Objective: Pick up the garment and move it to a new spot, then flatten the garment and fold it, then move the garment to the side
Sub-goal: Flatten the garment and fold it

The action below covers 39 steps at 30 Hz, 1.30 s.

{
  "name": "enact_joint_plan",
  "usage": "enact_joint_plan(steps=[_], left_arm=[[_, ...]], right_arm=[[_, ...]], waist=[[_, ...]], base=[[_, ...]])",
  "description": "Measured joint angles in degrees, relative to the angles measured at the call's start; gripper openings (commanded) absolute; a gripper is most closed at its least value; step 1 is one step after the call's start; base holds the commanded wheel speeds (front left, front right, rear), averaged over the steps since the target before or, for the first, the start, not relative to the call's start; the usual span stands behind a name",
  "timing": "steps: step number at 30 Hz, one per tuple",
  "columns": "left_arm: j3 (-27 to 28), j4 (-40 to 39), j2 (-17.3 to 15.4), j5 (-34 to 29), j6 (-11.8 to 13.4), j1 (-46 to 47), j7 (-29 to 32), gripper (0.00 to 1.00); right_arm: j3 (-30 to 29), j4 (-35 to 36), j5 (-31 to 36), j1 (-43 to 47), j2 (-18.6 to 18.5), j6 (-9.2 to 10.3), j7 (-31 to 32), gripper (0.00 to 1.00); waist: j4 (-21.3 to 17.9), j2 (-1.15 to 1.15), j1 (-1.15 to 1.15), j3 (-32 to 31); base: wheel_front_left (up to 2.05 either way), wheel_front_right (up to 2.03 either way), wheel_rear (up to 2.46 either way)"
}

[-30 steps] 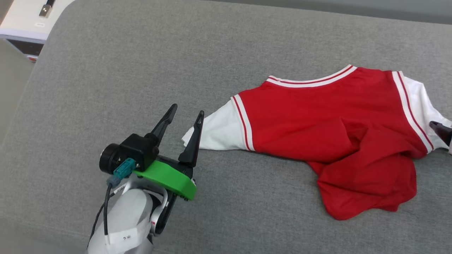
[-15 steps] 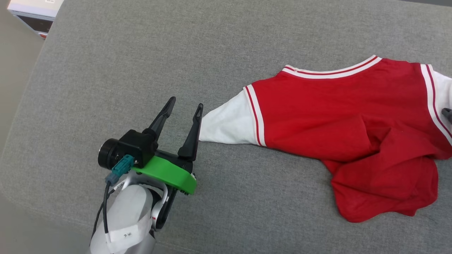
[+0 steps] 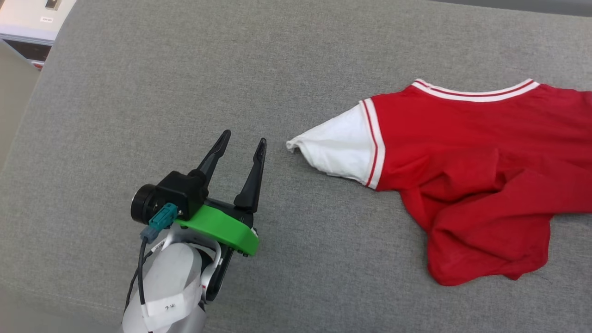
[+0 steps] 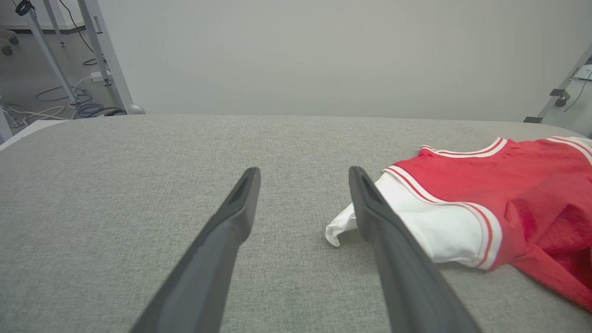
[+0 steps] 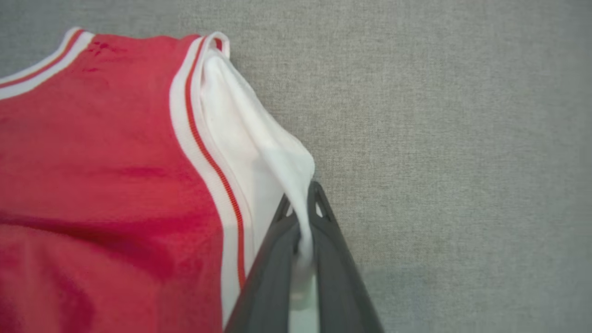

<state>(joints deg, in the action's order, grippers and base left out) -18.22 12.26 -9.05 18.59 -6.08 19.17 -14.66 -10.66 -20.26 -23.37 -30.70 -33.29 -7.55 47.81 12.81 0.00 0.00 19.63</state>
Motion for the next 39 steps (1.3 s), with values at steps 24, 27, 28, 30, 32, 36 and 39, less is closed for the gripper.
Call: enact_joint_plan(steps=[24,27,28,30,32,36,39], left_arm=[[1.7,2.1,0.4,-1.0,-1.0,-1.5,0.0,1.00],[2.2,2.1,0.4,-0.8,-1.0,-2.1,0.0,1.00],[2.3,2.1,0.4,-0.7,-1.0,-2.2,0.0,1.00],[2.7,2.1,0.5,-0.3,-1.0,-2.6,0.0,1.00],[3.2,2.1,0.5,0.1,-1.0,-2.9,0.0,1.00],[4.0,1.8,1.0,0.9,-1.0,-3.7,0.0,1.00],[4.4,1.6,1.6,1.5,-1.0,-4.6,0.0,1.00]], right_arm=[[3.5,-7.7,14.5,-0.7,-0.4,0.00,-24.5,1.00],[5.3,-5.3,13.6,-0.6,0.9,0.00,-27.9,1.00],[5.6,-4.4,13.1,-0.4,1.3,0.00,-29.0,1.00],[6.0,-2.0,11.7,0.5,2.4,0.00,-31.6,1.00],[6.0,0.5,10.1,2.1,3.6,0.00,-33.9,1.00],[5.5,6.1,7.7,7.3,7.2,0.00,-39.3,1.00],[4.3,10.3,7.0,12.3,10.7,0.00,-43.4,1.00]], waist=[[-2.1,0.00,0.00,-4.7],[-3.1,0.00,0.00,-6.3],[-3.5,0.00,0.00,-6.7],[-4.4,0.00,0.00,-7.8],[-5.2,0.00,0.00,-8.7],[-6.9,0.00,0.00,-10.5],[-8.0,0.00,0.00,-11.7]], base=[[0.00,0.00,0.00],[0.00,0.00,0.00],[0.00,0.00,0.00],[0.00,0.00,0.00],[0.00,0.00,0.00],[0.00,0.00,0.00],[0.00,0.00,0.00]])
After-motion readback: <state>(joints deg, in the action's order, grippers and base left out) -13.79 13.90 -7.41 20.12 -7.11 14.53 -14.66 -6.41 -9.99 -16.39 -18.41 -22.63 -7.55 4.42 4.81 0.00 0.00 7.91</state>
